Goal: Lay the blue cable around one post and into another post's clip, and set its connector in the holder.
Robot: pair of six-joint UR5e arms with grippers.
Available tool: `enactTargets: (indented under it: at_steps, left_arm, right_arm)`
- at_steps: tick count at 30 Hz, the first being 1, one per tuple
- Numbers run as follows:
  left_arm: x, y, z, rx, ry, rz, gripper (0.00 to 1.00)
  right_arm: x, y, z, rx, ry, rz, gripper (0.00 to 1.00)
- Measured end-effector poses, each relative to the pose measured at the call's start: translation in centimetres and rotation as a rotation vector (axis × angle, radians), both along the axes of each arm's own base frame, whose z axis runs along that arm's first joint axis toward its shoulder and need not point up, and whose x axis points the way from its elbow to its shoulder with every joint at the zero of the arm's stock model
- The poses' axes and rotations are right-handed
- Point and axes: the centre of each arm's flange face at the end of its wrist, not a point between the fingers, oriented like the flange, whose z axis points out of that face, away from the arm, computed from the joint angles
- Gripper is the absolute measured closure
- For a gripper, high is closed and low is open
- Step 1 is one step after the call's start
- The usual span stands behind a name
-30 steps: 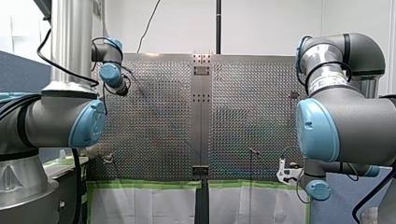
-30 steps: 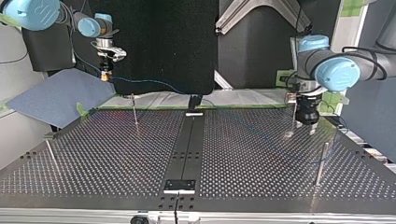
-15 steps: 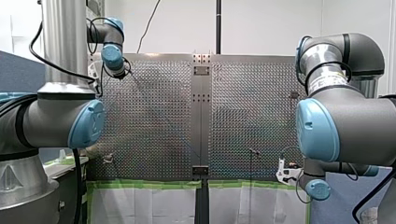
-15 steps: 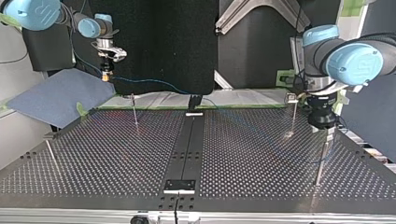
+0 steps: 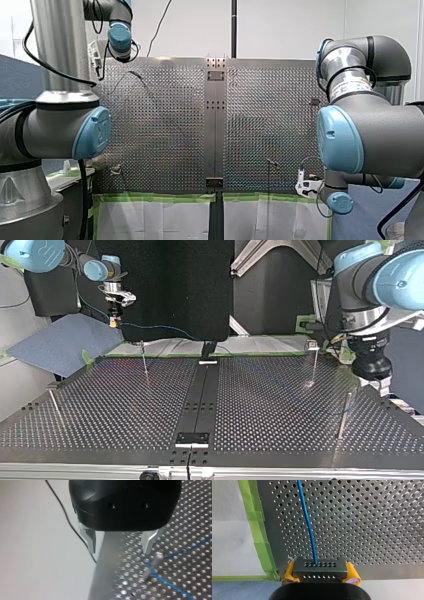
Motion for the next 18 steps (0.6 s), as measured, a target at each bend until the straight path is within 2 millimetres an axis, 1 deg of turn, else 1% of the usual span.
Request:
enactTargets:
  at_steps: [7,10,13,18]
  left_arm:
    - [-2.3,-1.4,4.3,0.058,-0.037,-0.056,0.09]
    - [-3.6,-2.0,5.6,0.084,-0.039,-0.079,0.09]
    - [-4.2,-2.4,5.7,0.095,-0.018,-0.093,0.09]
    - [-4.0,-2.8,4.3,0.086,0.045,-0.095,0.09]
  right_arm:
    - [0.0,0.0,0.0,0.002,0.0,0.001,1.0]
    - [0.0,0.0,0.0,0.003,-0.001,0.001,1.0]
    - [0.0,-0.1,0.0,0.003,-0.001,0.001,1.0]
    - [0.0,-0.1,0.0,0.003,-0.001,0.0,1.0]
